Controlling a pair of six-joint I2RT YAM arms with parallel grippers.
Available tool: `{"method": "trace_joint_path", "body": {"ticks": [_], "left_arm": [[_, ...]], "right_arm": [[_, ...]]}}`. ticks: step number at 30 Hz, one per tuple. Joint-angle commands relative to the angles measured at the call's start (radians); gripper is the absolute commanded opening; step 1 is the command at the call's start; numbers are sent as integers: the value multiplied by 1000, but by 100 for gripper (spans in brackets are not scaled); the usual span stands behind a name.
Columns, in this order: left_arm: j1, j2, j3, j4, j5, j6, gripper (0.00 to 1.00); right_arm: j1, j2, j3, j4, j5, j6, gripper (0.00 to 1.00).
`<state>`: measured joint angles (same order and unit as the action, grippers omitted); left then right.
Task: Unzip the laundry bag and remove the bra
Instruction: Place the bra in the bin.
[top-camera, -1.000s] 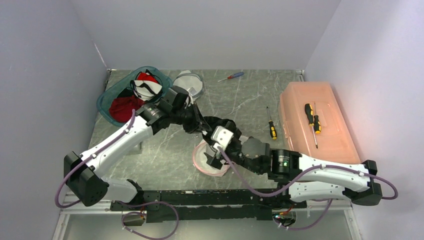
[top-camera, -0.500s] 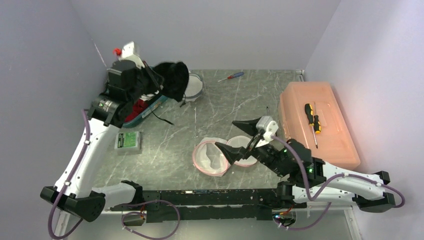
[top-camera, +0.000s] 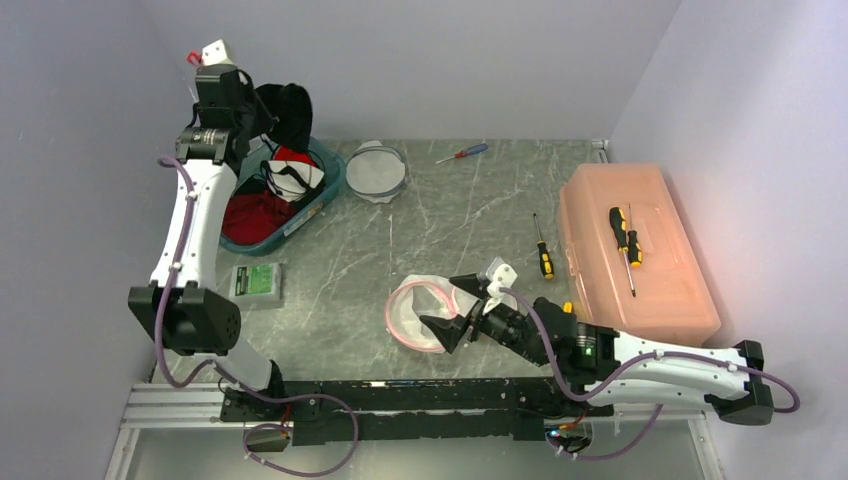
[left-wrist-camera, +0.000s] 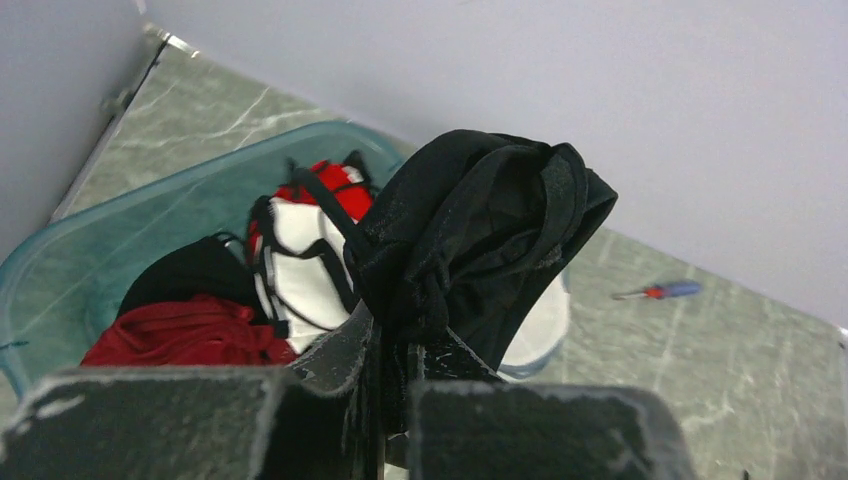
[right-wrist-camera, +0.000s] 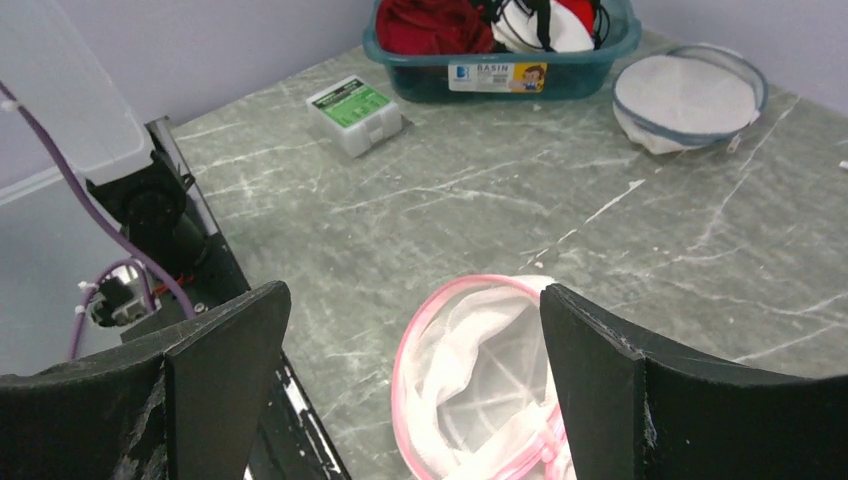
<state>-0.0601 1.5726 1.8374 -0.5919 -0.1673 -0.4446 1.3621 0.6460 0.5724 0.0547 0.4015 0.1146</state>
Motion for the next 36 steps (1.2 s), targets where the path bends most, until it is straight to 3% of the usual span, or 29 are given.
{"method": "trace_joint_path", "body": {"ticks": [1,11,22,29,34,36], "left_arm": [[114,4,-70,166,111,-39,3],[173,41,-195,245,115,-64,3],[172,84,-368,311,-13,-125,3],[173,99,-435,221,-172,-197,3],[172,86,-527,232,-169,-231,3],[172,92,-535,222,-162,-238,8]], "right_arm": [[0,-43,-39,63,-23,54,100],[-1,-71,-121,93,-30,86,99],[-1,-54,-118,91,-45,75,99],[-1,-73,-127,76,-40,85,99],[-1,-74,-129,73,-39,79,99],[-1,-68,-125,71,-44,79,99]]}}
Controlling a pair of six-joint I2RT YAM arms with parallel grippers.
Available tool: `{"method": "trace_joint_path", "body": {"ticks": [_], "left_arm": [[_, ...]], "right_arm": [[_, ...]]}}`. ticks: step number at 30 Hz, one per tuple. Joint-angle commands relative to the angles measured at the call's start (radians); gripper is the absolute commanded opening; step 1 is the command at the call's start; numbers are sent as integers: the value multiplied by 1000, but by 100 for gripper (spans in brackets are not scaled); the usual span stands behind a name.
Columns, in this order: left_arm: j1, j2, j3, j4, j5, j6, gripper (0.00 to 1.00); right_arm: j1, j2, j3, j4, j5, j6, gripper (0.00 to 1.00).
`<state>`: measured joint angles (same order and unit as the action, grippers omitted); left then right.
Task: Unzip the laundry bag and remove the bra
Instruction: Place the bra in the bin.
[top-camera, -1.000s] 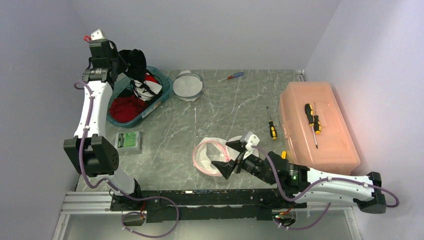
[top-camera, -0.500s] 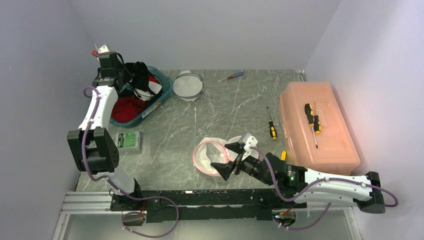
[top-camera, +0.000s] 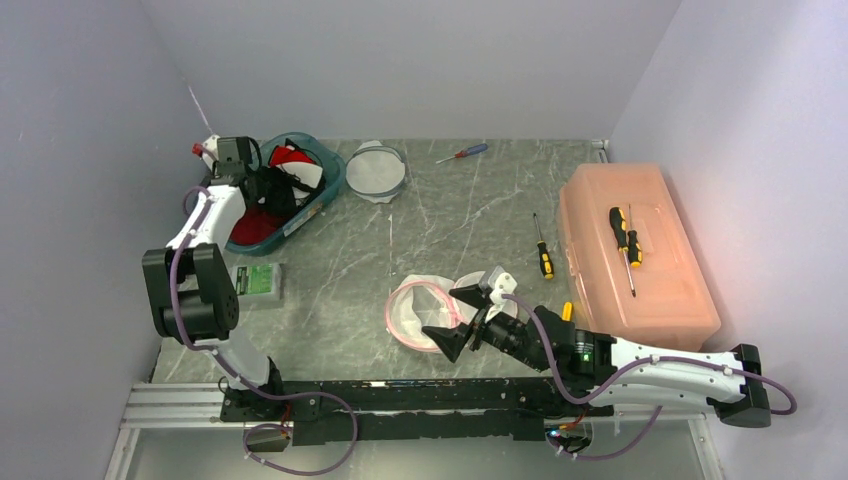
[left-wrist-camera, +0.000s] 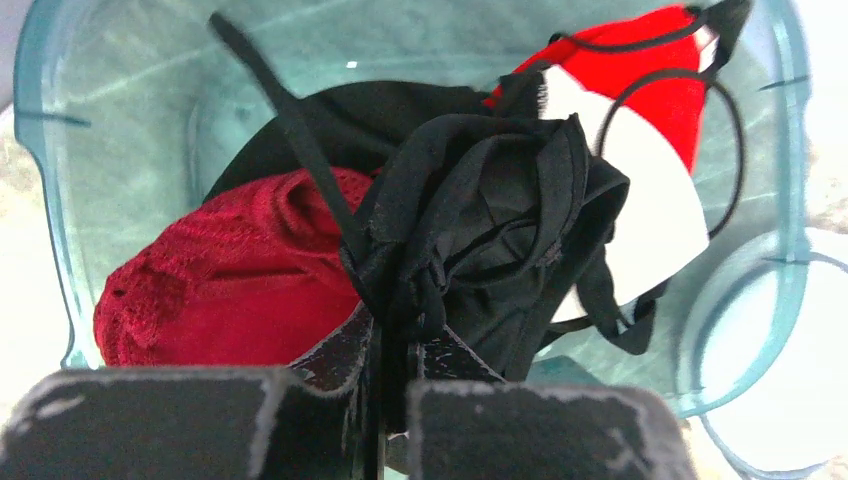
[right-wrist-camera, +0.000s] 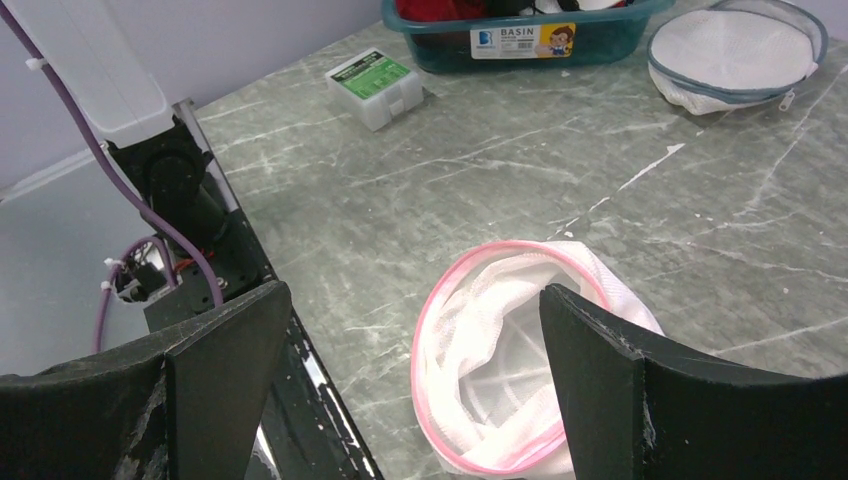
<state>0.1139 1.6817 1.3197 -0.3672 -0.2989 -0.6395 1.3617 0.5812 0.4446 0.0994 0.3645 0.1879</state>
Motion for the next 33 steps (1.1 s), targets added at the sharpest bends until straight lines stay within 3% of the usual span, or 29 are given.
{"method": "trace_joint_path", "body": {"ticks": [1,6,8,13,17,19,23,26,33], "left_arm": [[-2,-16,-14,-13,-30,-48,13],[-2,-30,2,-63,-44,-58,60],[-2,-57,14,-82,-48,-57,69],[-1,-152,48,-156,-52,-51,74],[-7,-247,-3,-155,3,-62,73],[-11,-278,-59,-94,53,-64,67],[-11,-216,-83,-49,134,-51,41],[-9,-125,-58,-74,107,-48,24],[4,-51,-72,-90,34,-62,20]], "right_arm": [[-1,-3,3,26,-8,7,99],[0,-10,0,25,-12,12,99],[0,-15,-1,22,-10,12,99],[1,-13,0,20,-6,13,99],[1,3,-4,31,-6,18,99],[1,11,-4,36,-12,22,99],[1,26,2,35,-18,27,98],[1,25,8,22,-15,31,98],[1,-1,-8,-17,33,67,98]]}}
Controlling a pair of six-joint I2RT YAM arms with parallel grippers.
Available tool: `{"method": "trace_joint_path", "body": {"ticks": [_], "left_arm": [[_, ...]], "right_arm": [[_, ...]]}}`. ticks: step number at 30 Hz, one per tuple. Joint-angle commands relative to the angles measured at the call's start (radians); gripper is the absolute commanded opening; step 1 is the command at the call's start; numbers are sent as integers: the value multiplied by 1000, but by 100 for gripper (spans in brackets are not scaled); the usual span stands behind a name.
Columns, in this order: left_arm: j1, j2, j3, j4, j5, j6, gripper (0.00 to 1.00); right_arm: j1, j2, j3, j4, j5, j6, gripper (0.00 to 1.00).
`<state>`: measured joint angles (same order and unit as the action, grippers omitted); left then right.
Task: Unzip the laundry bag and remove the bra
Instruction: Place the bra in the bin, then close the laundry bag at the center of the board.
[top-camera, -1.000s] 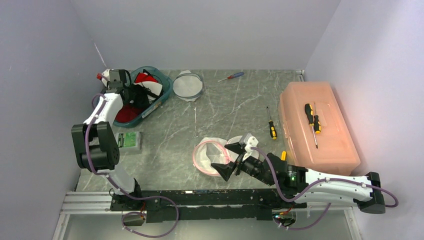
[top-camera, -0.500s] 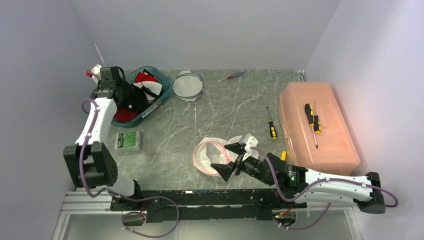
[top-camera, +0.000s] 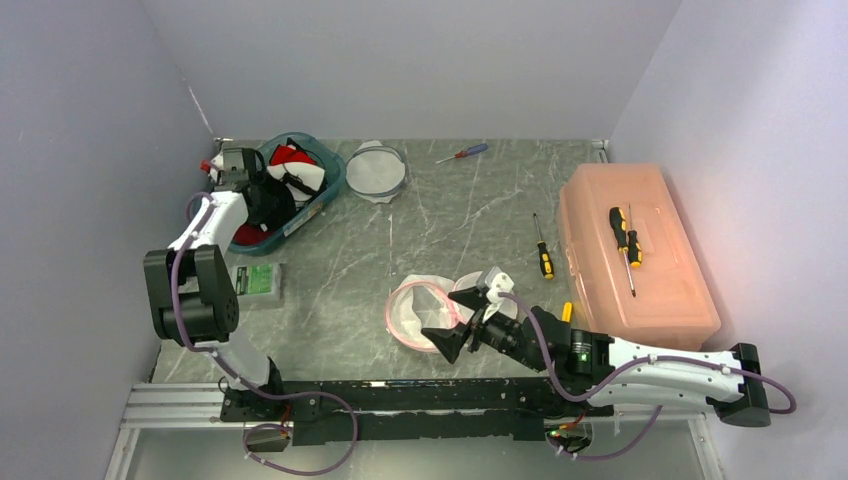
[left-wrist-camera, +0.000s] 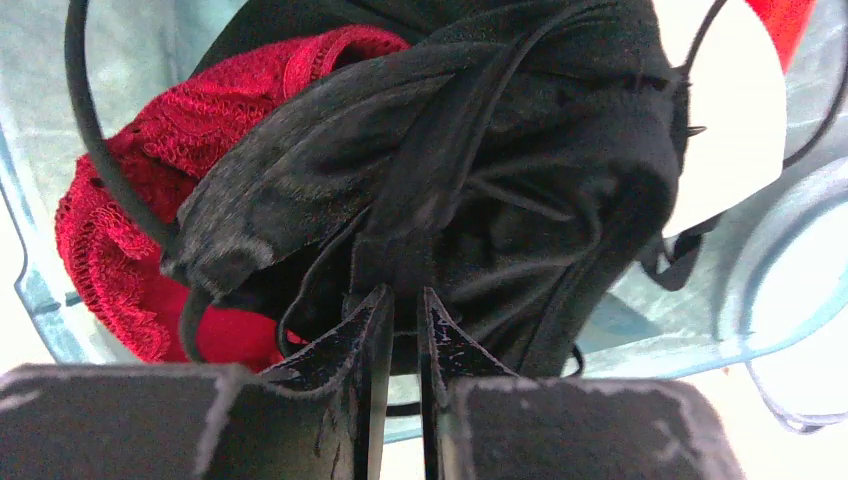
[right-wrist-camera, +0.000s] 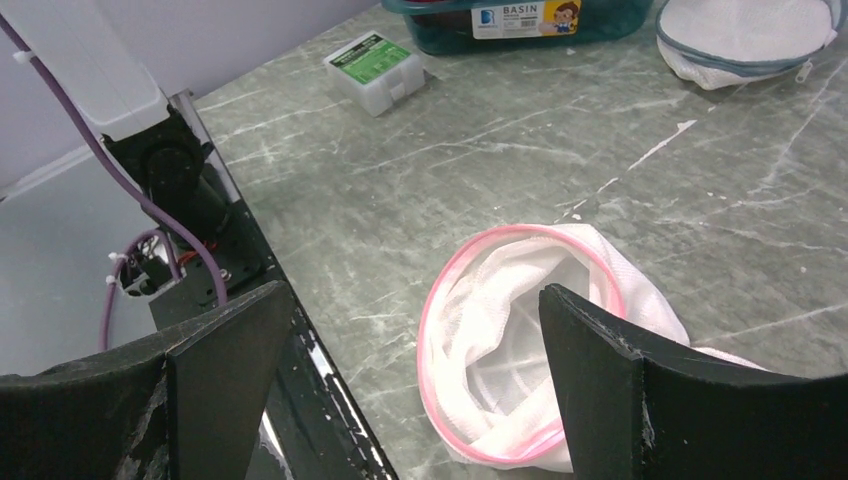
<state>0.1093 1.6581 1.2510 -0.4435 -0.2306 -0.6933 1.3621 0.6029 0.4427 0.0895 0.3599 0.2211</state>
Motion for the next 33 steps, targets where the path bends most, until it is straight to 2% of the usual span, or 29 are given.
{"method": "trace_joint_path", "body": {"ticks": [1,4,6,8,11,14,17,18,21,24,28,33], "left_arm": [[9,-31,-4,-21,-30,-11,19],[9,-85,-4,-33,17,-17,23],[7,-154,2,-53,99,-22,36],[-27,-243,-5,-65,170,-19,53],[-166,-371,-21,-106,217,8,70],[-348,-461,-85,-129,274,10,80],[-502,-509,-202,-117,328,-33,85],[-539,-519,-251,-103,347,-55,89],[-624,-538,-387,-33,390,-102,90],[-655,-535,-507,79,441,-135,91],[-672,-498,-590,210,521,-158,91],[-694,-482,-668,279,561,-178,91]], "right_arm": [[0,-24,-10,-11,52,41,98],[1,-25,-20,-25,117,81,100],[0,-20,-16,-50,185,122,100],[-6,-3,3,-96,266,164,100],[-66,24,35,-176,303,230,100],[-226,27,32,-214,167,294,100],[-405,22,19,-252,53,357,100],[-437,24,17,-270,34,375,100],[-500,30,12,-332,6,446,100],[-535,23,-7,-375,-17,531,100],[-544,-11,-41,-400,-63,635,99],[-545,-42,-55,-463,-53,690,99]]}}
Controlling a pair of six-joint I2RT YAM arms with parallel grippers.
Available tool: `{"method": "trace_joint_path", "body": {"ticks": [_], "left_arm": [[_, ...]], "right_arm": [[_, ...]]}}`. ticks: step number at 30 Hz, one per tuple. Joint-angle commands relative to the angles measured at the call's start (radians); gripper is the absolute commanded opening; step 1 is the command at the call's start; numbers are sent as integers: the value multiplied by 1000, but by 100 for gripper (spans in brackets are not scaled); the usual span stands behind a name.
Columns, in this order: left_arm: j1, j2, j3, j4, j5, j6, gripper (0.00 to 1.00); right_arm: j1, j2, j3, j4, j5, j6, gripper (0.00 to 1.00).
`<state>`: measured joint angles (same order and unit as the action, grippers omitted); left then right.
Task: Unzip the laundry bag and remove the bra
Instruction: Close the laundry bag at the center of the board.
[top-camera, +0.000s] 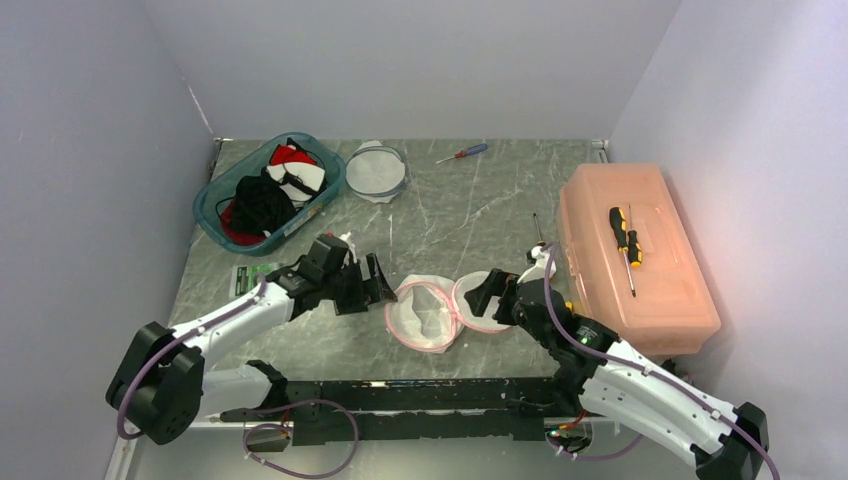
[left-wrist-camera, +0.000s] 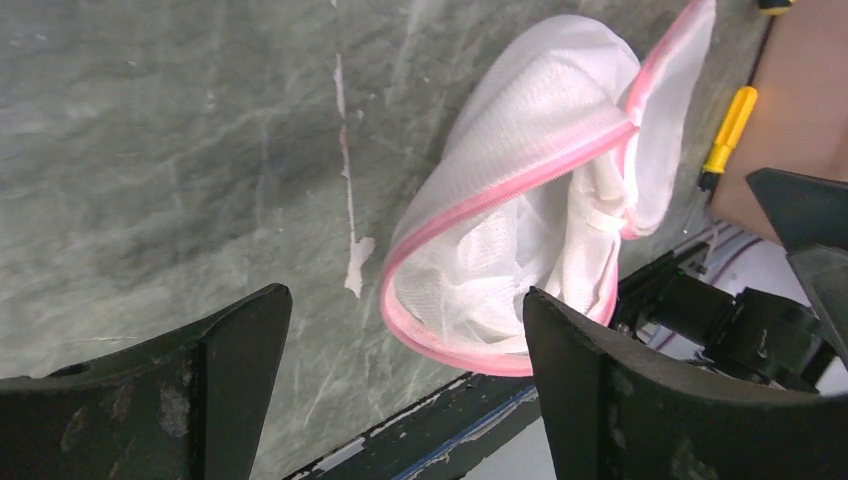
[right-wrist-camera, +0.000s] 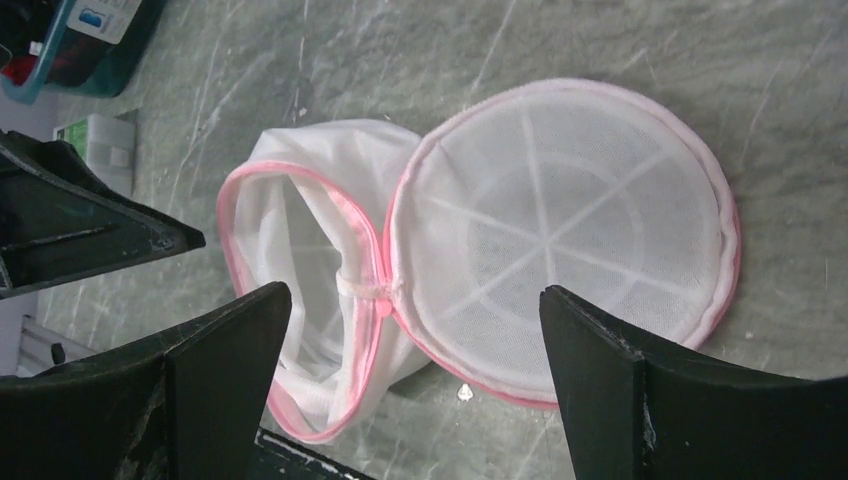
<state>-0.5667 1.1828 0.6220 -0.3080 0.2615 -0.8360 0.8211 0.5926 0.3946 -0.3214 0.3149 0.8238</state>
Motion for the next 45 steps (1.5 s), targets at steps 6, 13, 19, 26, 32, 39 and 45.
{"method": "trace_joint_path", "body": {"ticks": [6,13,19,26,32,39,45], "left_arm": [[-30,-49,-154,219,83,-78,89],[-44,42,-193,333,72,-85,76],[-46,96,-193,397,71,-76,46],[-48,91,-196,401,43,-60,19],[-48,66,-180,366,26,-37,3],[-48,14,-139,207,-54,-3,3],[-48,-12,-99,99,-106,31,3]], "right_arm": [[-4,-54,15,-99,50,80,99],[-4,-20,46,-121,111,61,98],[-6,-14,37,-181,204,124,94],[-19,31,32,-203,292,181,94],[-89,114,-15,-116,230,180,89],[-274,158,-114,29,65,149,76],[-297,211,-129,95,8,129,65]]}}
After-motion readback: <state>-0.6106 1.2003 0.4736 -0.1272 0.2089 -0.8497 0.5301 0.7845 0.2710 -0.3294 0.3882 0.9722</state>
